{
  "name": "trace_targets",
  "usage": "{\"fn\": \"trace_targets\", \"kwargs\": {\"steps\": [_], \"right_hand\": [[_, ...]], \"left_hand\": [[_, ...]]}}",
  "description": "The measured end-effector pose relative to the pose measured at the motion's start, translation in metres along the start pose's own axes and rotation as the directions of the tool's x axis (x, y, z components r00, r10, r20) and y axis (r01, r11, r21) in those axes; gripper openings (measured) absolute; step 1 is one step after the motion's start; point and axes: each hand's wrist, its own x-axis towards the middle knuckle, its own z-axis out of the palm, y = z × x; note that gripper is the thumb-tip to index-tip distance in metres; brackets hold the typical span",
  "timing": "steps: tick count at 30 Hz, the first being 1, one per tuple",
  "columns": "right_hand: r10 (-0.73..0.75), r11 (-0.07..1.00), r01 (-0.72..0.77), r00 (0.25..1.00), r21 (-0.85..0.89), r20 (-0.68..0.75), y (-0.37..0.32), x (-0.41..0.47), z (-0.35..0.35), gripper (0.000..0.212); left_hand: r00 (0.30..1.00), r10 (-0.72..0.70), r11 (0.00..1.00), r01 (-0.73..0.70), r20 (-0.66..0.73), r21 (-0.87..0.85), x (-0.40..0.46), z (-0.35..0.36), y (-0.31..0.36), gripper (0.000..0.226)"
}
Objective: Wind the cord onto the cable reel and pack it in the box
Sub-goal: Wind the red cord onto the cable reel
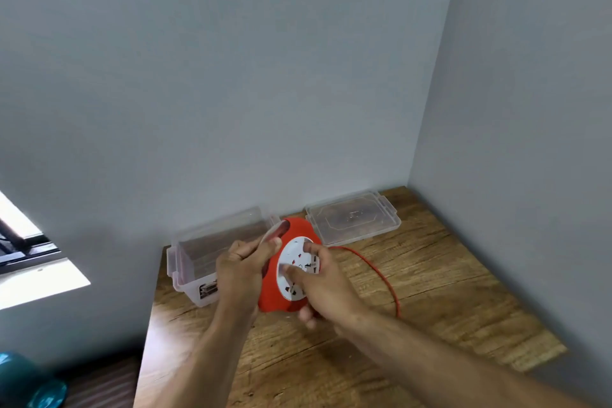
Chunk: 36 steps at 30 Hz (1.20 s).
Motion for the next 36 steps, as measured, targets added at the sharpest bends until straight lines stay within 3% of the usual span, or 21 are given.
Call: {"fn": "trace_targets", "kwargs": {"steps": [1, 2, 3, 4, 5, 6, 7, 12, 15, 18, 21, 26, 30, 34, 36], "right_hand": [[-0.107, 0.973, 0.106, 0.994, -0.205, 0.009, -0.004, -0.002, -0.007, 0.05], [-0.271, 0.838, 0.247, 0.962, -0.486, 0.022, -0.007, -0.003, -0.018, 0.048], [-0.444, 0.564, 0.363, 0.89, -0.742, 0.098, -0.009, -0.005, -0.03, 0.047], [-0.546, 0.246, 0.452, 0.795, -0.857, 0.263, -0.01, -0.006, -0.04, 0.049], [-0.547, -0.009, 0.533, 0.706, -0.846, 0.451, -0.011, -0.007, -0.05, 0.055], [-0.486, -0.188, 0.588, 0.64, -0.786, 0.595, -0.012, -0.006, -0.057, 0.062], [-0.414, -0.293, 0.619, 0.605, -0.729, 0.68, -0.013, -0.004, -0.062, 0.066], [-0.266, -0.47, 0.685, 0.491, -0.556, 0.83, -0.022, 0.023, -0.071, 0.058], [-0.179, -0.558, 0.727, 0.364, -0.399, 0.914, -0.029, 0.031, -0.071, 0.059], [-0.122, -0.62, 0.734, 0.259, -0.278, 0.958, -0.037, 0.034, -0.07, 0.056], [-0.051, -0.652, 0.723, 0.26, -0.229, 0.964, -0.044, 0.039, -0.068, 0.058], [-0.003, -0.631, 0.744, 0.279, -0.218, 0.96, -0.04, 0.045, -0.058, 0.064], [0.024, -0.646, 0.738, 0.274, -0.194, 0.961, -0.038, 0.051, -0.05, 0.065], [0.013, -0.726, 0.678, 0.183, -0.116, 0.983, -0.043, 0.059, -0.046, 0.061], [-0.03, -0.757, 0.646, 0.111, -0.095, 0.993, -0.046, 0.061, -0.045, 0.054]], "left_hand": [[0.998, -0.057, 0.996, 0.058, 0.023, -0.06, 0.0, -0.003, 0.002, 0.011], [0.992, -0.115, 0.987, 0.121, 0.058, -0.109, 0.0, -0.006, 0.004, 0.008], [0.983, -0.158, 0.977, 0.169, 0.092, -0.131, 0.001, -0.01, 0.006, 0.013], [0.973, -0.193, 0.97, 0.208, 0.128, -0.124, 0.002, -0.013, 0.008, 0.019], [0.964, -0.216, 0.966, 0.234, 0.156, -0.107, 0.003, -0.014, 0.01, 0.023], [0.955, -0.238, 0.964, 0.255, 0.174, -0.081, 0.004, -0.015, 0.013, 0.025], [0.95, -0.256, 0.962, 0.268, 0.18, -0.05, 0.007, -0.014, 0.017, 0.026], [0.919, -0.342, 0.94, 0.334, 0.199, 0.074, 0.022, -0.014, 0.027, 0.03], [0.883, -0.384, 0.923, 0.362, 0.27, 0.129, 0.025, -0.012, 0.027, 0.051], [0.842, -0.418, 0.908, 0.37, 0.341, 0.199, 0.029, -0.011, 0.032, 0.05], [0.844, -0.418, 0.904, 0.349, 0.336, 0.248, 0.037, -0.016, 0.034, 0.043], [0.833, -0.432, 0.896, 0.35, 0.346, 0.274, 0.043, -0.015, 0.034, 0.051], [0.837, -0.444, 0.881, 0.342, 0.32, 0.328, 0.046, -0.014, 0.031, 0.034], [0.775, -0.485, 0.864, 0.353, 0.406, 0.36, 0.05, -0.01, 0.04, 0.024], [0.78, -0.47, 0.873, 0.341, 0.414, 0.349, 0.051, -0.008, 0.044, 0.022]]}}
